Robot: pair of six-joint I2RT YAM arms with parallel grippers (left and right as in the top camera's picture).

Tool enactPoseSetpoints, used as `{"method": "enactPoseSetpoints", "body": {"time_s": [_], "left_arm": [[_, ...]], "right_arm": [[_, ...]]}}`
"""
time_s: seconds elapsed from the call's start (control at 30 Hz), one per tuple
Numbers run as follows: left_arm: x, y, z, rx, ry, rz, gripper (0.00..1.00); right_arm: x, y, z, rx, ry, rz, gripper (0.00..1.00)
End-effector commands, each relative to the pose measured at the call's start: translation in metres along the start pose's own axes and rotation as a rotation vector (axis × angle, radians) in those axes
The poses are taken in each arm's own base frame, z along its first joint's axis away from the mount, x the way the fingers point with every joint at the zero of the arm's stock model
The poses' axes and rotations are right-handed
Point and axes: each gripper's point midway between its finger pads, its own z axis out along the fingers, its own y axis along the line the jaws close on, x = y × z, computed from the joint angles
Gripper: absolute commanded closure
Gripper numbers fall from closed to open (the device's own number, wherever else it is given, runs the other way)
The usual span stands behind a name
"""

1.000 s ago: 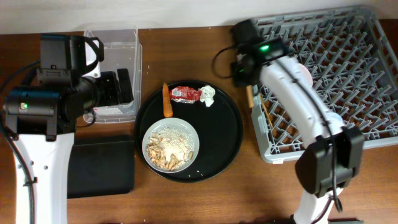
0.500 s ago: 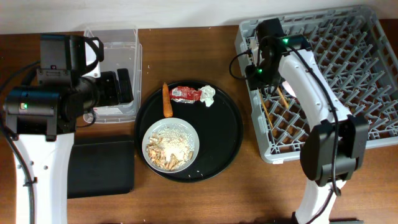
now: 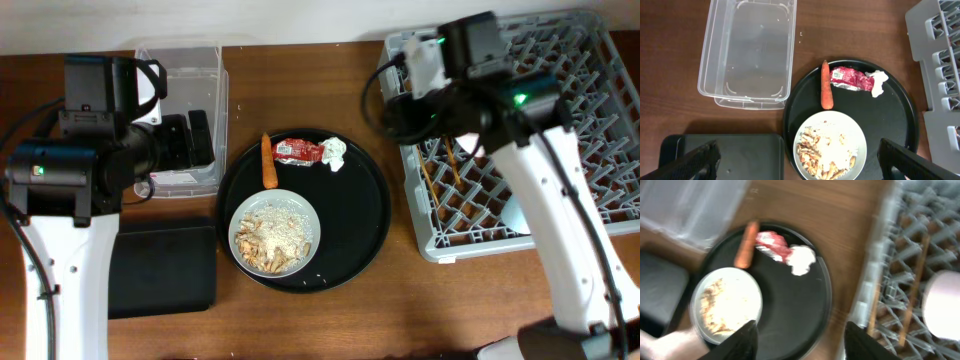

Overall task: Sort waste into correct bins and load items into the dishwasher rack
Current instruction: 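Place the chopstick in the rack and retract the right gripper, then grasp the carrot with the left gripper and drop it on the black tray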

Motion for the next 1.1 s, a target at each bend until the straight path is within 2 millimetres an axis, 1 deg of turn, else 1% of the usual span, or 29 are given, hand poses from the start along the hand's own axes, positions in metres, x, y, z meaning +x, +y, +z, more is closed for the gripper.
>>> {"method": "enactPoseSetpoints", "body": {"time_s": [0.0,0.03,0.07,0.13,0.17,0.2,0.23,0.27,0.4,0.47,0.57,0.63,0.67,0.7,0.73,0.77,0.83,0.87,0.93,0.97,1.0,1.07], "left_arm": [[-0.002,0.003,-0.001,-0.009,-0.007,-0.009,0.0],[-0.002,0.003,-0.001,-0.009,-0.007,-0.009,0.01],[-0.002,0.003,-0.001,-0.009,-0.007,-0.009,0.01],[-0.002,0.003,-0.001,-0.009,-0.007,-0.009,0.0],[-0.002,0.002,-0.001,-0.008,-0.007,-0.009,0.0],[-0.002,0.003,-0.001,-0.009,-0.007,-0.009,0.01],[-0.002,0.002,-0.001,-0.008,-0.007,-0.009,0.01],[-0.002,0.002,-0.001,-0.008,-0.007,-0.009,0.0],[-0.002,0.002,-0.001,-0.008,-0.007,-0.009,0.01],[-0.002,0.003,-0.001,-0.009,-0.007,-0.009,0.0],[-0.002,0.003,-0.001,-0.009,-0.007,-0.009,0.0],[-0.002,0.002,-0.001,-0.008,-0.007,-0.009,0.01],[-0.002,0.003,-0.001,-0.009,-0.007,-0.009,0.01],[-0.002,0.003,-0.001,-0.009,-0.007,-0.009,0.0],[-0.002,0.003,-0.001,-0.009,-0.007,-0.009,0.01],[-0.002,0.003,-0.001,-0.009,-0.007,-0.009,0.0],[-0.002,0.003,-0.001,-0.009,-0.007,-0.009,0.01],[-0.002,0.003,-0.001,-0.009,-0.007,-0.009,0.0],[-0.002,0.003,-0.001,-0.009,-0.007,-0.009,0.01],[-0.002,0.002,-0.001,-0.008,-0.007,-0.009,0.01],[-0.002,0.002,-0.001,-0.008,-0.006,-0.009,0.0],[-0.002,0.003,-0.001,-0.009,-0.007,-0.009,0.01]], "right_arm": [[-0.005,0.025,-0.085,0.082,-0.194,-0.126,0.02],[0.005,0.015,-0.108,0.167,-0.214,-0.121,0.02],[0.016,0.012,-0.12,0.189,-0.206,-0.117,0.02],[0.033,0.008,-0.137,0.22,-0.193,-0.113,0.02],[0.044,0.005,-0.143,0.239,-0.172,-0.11,0.02],[0.056,0.0,-0.15,0.274,-0.145,-0.106,0.02],[0.063,-0.003,-0.159,0.299,-0.149,-0.105,0.02],[0.066,-0.003,-0.166,0.304,-0.163,-0.104,0.02],[0.08,0.003,-0.206,0.3,-0.28,-0.097,0.02],[0.084,0.005,-0.217,0.296,-0.314,-0.098,0.02],[0.087,0.004,-0.218,0.301,-0.312,-0.098,0.02],[0.082,-0.001,-0.216,0.316,-0.338,-0.078,0.02],[0.073,-0.009,-0.212,0.337,-0.388,-0.052,0.02],[0.068,-0.016,-0.206,0.35,-0.418,-0.034,0.02],[0.067,-0.024,-0.197,0.362,-0.445,-0.017,0.02],[0.071,-0.036,-0.176,0.373,-0.483,0.005,0.02],[0.084,-0.049,-0.144,0.381,-0.548,0.016,0.02],[0.092,-0.052,-0.13,0.377,-0.578,0.014,0.02],[0.118,-0.055,-0.096,0.344,-0.677,-0.008,0.02],[0.125,-0.054,-0.088,0.332,-0.706,-0.016,0.02],[0.139,-0.053,-0.075,0.309,-0.757,-0.034,0.02],[0.163,-0.054,-0.052,0.291,-0.802,-0.051,0.02]]}}
